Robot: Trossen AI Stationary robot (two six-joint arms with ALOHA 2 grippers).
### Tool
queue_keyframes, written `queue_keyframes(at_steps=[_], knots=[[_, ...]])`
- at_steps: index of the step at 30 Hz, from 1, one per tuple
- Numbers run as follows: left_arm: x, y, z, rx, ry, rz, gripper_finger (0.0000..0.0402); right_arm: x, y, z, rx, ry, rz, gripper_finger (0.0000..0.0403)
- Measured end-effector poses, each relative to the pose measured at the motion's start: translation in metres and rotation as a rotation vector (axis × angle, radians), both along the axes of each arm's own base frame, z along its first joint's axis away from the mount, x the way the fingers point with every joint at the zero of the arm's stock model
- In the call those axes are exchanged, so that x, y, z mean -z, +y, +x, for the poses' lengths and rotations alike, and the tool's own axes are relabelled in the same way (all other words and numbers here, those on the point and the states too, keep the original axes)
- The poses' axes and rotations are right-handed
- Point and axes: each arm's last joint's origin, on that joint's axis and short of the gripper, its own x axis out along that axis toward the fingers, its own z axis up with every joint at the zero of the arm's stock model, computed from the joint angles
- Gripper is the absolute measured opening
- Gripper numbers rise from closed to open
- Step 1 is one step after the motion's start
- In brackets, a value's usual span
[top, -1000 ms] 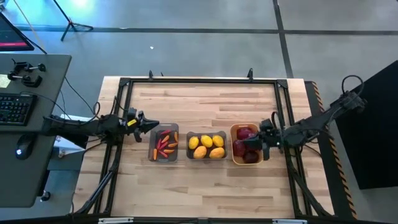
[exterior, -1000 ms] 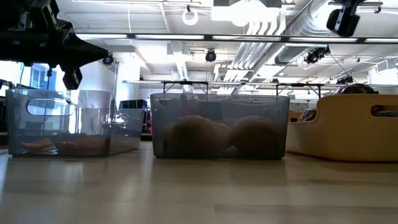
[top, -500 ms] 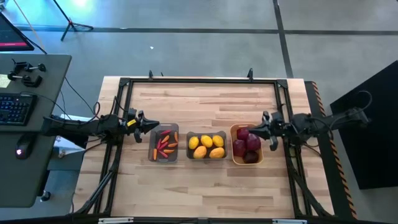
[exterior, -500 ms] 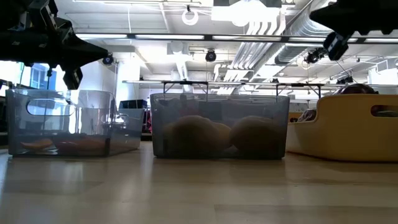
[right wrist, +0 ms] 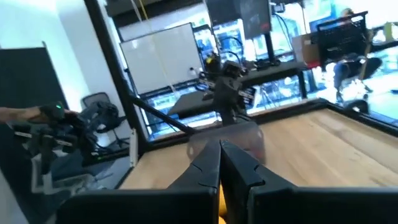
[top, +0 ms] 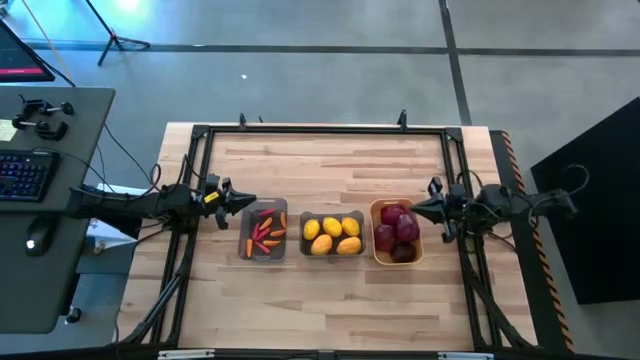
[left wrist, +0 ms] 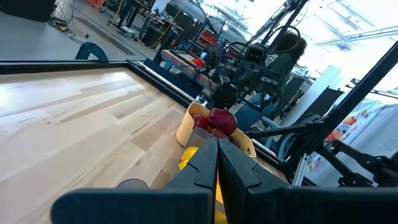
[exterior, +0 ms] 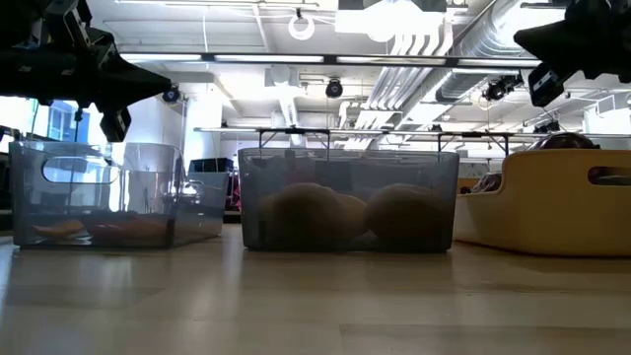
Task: Sort produce into baskets
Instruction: Return to Home Position
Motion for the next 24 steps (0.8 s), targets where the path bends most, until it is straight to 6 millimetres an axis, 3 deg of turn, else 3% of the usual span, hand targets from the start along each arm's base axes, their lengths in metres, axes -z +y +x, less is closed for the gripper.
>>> queue_keyframes(at_steps=[10,15,24], knots=[[0.0,0.0,0.0,0.0,0.001,-0.002,0.0,0.014,-0.006,0.0,0.007,0.124,-0.107,0.0],[0.0,0.0,0.0,0.0,0.001,-0.002,0.0,0.036,-0.01,0.007,0.023,0.132,-0.058,0.0],[0.001,0.0,0.0,0.0,0.008,-0.001,0.0,0.037,-0.01,0.009,0.008,0.117,-0.082,0.0]])
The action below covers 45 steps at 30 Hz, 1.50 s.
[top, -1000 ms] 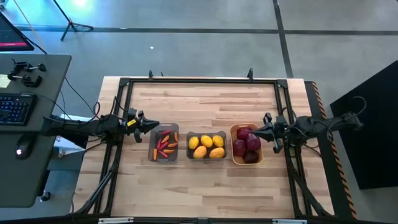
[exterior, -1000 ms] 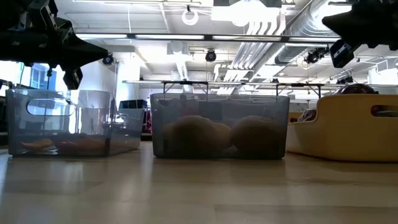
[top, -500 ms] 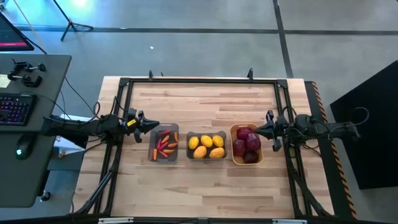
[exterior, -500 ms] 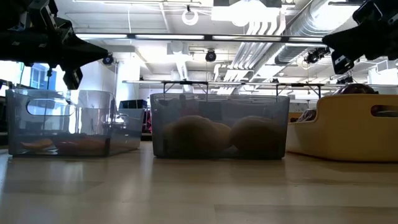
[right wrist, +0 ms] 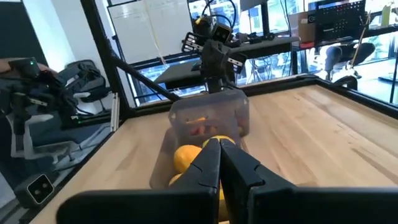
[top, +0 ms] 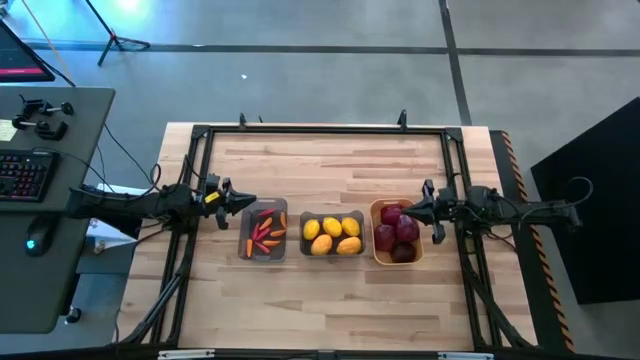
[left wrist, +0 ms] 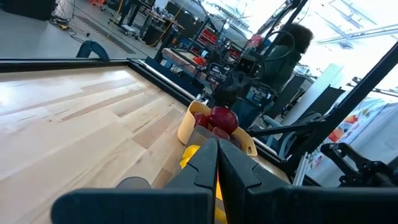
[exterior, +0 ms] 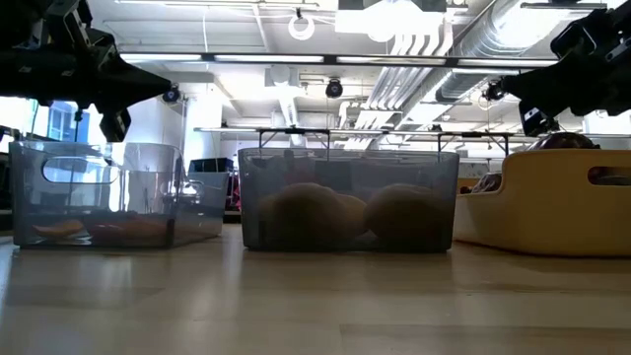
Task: Sort produce into baskets
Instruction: Return to Home Position
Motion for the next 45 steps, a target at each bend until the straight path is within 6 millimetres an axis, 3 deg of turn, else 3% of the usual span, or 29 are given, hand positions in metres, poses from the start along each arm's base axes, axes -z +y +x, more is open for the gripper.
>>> queue_keyframes(at_steps=[8,18,22,45], knots=[[0.0,0.0,0.0,0.0,0.0,0.0,0.0,0.0,0.0,0.0,0.014,0.008,0.113,0.0],[0.003,0.0,-0.007,0.003,0.022,0.002,0.0,0.001,0.0,0.0,0.015,0.008,0.107,0.0],[-0.003,0.0,-0.013,0.01,-0.061,-0.003,0.0,-0.001,0.001,-0.002,0.001,-0.017,0.107,0.0],[0.0,0.0,-0.011,0.019,-0.02,0.001,0.0,-0.001,0.0,-0.001,0.005,-0.007,0.107,0.0]])
